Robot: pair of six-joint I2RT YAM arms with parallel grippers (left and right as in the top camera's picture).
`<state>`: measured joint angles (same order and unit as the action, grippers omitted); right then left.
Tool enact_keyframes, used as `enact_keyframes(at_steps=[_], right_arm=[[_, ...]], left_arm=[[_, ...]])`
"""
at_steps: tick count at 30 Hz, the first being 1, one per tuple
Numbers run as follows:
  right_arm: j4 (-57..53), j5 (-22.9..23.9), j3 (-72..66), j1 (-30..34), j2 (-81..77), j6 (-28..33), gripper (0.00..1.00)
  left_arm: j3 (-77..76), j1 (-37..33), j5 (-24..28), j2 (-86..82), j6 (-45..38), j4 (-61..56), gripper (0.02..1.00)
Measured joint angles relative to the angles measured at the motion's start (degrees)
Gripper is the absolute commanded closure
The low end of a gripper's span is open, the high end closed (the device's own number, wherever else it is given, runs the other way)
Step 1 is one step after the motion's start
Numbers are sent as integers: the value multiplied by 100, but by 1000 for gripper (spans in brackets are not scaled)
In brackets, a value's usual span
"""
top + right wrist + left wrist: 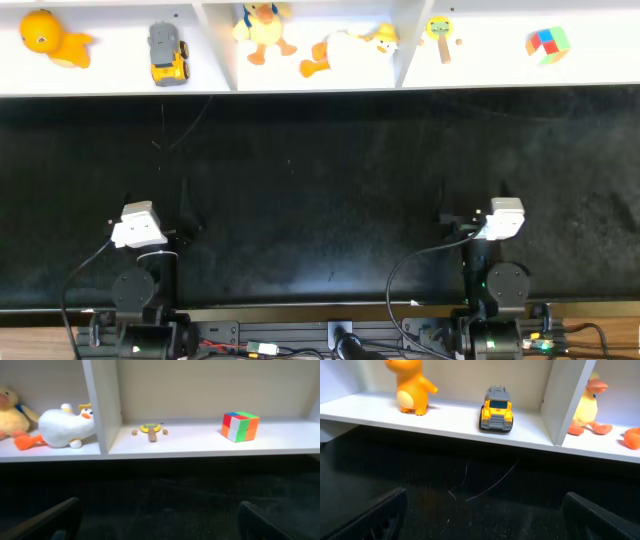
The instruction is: Store Toys
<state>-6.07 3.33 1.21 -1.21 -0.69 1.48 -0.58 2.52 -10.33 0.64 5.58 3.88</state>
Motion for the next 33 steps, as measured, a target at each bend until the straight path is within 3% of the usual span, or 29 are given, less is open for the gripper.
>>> enact_keyframes(at_steps=[16, 18, 20, 22, 33], right_arm=[[0, -658, 0, 162, 0, 776, 1], [4, -658, 0, 229, 0, 815, 80], [2, -658, 0, 267, 0, 831, 88], [7, -654, 0, 273, 0, 811, 5], [2, -649, 0, 273, 0, 866, 7]], left_arm=[[0, 2, 0, 0, 0, 0, 20], [0, 2, 0, 0, 0, 0, 20], [0, 2, 0, 0, 0, -2, 20], [0, 2, 0, 0, 0, 0, 20], [0, 0, 0, 0, 0, 0, 20]])
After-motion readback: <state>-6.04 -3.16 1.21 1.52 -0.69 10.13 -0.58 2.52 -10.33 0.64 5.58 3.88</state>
